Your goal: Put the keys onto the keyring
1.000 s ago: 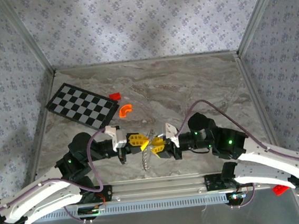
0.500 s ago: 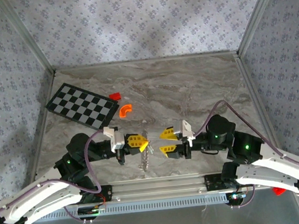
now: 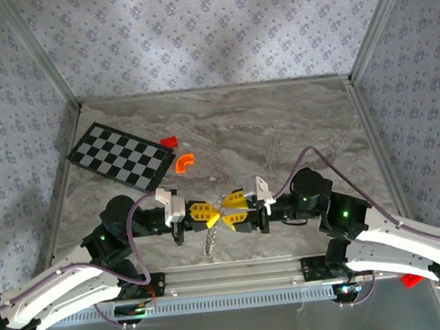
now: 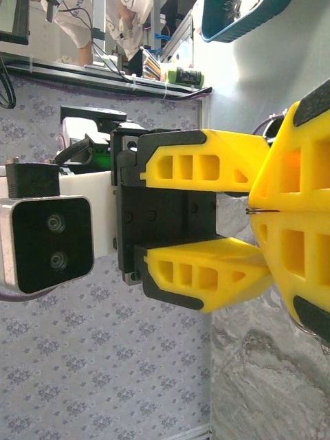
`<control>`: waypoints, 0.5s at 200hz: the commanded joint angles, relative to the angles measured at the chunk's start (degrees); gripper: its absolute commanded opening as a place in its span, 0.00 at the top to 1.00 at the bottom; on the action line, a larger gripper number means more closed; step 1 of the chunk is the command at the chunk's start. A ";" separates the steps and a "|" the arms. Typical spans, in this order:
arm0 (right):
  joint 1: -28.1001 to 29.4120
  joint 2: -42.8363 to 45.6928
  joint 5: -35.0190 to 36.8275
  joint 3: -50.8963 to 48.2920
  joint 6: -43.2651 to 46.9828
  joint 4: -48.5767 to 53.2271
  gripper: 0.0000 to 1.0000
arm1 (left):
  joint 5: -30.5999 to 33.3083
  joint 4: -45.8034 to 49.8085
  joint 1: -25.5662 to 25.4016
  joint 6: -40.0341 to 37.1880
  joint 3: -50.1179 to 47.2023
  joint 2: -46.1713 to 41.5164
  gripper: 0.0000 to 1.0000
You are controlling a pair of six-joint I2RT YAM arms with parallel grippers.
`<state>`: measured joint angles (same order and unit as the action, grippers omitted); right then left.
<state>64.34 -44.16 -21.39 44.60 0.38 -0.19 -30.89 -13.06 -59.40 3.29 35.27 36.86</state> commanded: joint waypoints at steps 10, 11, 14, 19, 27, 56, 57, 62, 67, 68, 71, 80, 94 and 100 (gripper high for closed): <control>0.35 -0.27 -1.46 -0.48 -1.46 -3.35 0.71 | -1.64 -2.05 -0.46 0.05 1.23 -0.48 1.00; 0.35 -0.29 -1.46 -0.52 -1.45 -3.34 0.71 | -1.63 -2.01 -0.46 0.05 1.22 -0.48 1.00; 0.35 -0.27 -1.49 -0.48 -1.44 -3.42 0.72 | -1.63 -2.01 -0.46 0.07 1.21 -0.48 1.00; 0.35 -0.37 -1.59 -0.59 -1.44 -3.59 0.73 | -1.64 -2.05 -0.46 0.13 1.29 -0.48 1.00; 0.30 -0.56 -1.93 -0.59 -1.52 -3.85 0.75 | -1.64 -2.07 -0.46 0.14 1.22 -0.48 1.00; 0.35 -1.62 -2.32 -0.17 -1.54 -2.82 0.87 | -1.46 -2.30 -0.46 0.42 1.21 -0.47 1.00; 0.35 -1.58 -2.29 -0.19 -1.53 -2.81 0.87 | -1.45 -2.31 -0.46 0.41 1.21 -0.48 1.00; 0.35 -1.61 -2.34 -0.09 -1.54 -2.60 0.88 | -1.50 -2.28 -0.46 0.47 1.13 -0.48 1.00; 0.35 -1.71 -2.27 -0.20 -1.53 -2.55 0.90 | -1.48 -2.40 -0.46 0.53 1.13 -0.48 1.00; 0.40 -1.72 -2.26 -0.16 -1.48 -2.50 0.90 | -1.51 -2.36 -0.46 0.51 1.12 -0.48 1.00; 0.36 -1.58 -2.19 -0.08 -1.44 -2.31 0.91 | -1.50 -2.32 -0.46 0.47 1.20 -0.48 1.00; 0.35 -1.47 -2.02 -0.06 -1.27 -1.94 0.95 | -1.32 -2.23 -0.46 0.44 1.20 -0.39 1.00; 0.35 -1.16 -1.58 0.52 -0.43 -0.59 1.00 | -0.50 -1.42 -0.46 0.19 1.51 -0.43 1.00; 0.36 -1.04 -1.39 1.04 0.26 0.77 1.00 | 0.29 -0.56 -0.45 -0.14 1.71 -0.60 1.00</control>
<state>64.45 -45.04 -23.40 44.42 -0.40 -1.85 -30.65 -12.29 -59.37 3.33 35.27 36.80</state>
